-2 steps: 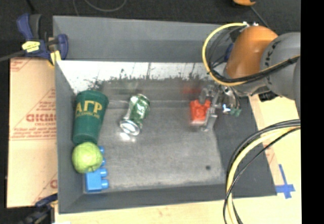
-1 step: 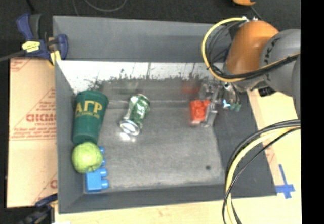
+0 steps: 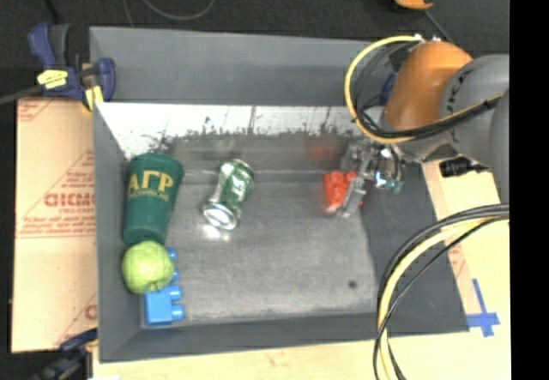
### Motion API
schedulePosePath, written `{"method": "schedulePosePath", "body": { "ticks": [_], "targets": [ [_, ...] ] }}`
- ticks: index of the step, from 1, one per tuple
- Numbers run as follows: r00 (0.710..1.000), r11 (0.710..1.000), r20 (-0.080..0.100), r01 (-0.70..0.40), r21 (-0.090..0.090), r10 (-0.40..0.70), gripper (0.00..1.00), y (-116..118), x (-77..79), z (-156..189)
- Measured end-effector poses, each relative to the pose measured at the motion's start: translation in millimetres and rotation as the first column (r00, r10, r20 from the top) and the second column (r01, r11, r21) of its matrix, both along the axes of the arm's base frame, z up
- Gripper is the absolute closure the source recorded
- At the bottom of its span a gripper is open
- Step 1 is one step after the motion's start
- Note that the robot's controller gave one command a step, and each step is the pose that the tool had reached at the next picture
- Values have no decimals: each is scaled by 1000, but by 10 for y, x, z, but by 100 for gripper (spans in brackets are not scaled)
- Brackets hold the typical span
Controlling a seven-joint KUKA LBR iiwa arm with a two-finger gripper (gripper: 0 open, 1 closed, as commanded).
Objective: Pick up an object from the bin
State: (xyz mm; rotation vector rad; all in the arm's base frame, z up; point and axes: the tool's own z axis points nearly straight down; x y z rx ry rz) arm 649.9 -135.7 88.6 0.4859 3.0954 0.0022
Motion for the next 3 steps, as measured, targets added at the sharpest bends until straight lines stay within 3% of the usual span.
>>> {"method": "schedulePosePath", "body": {
  "ticks": [1, 2, 3],
  "targets": [
    [1000, 1000, -3, -10, -3, 10, 0, -27, -43, -150],
    [999, 999, -3, -43, 0, 43, 100, -43, -35, -170],
    [999, 999, -3, -44, 0, 44, 100, -44, -35, -170]
  ]
}}
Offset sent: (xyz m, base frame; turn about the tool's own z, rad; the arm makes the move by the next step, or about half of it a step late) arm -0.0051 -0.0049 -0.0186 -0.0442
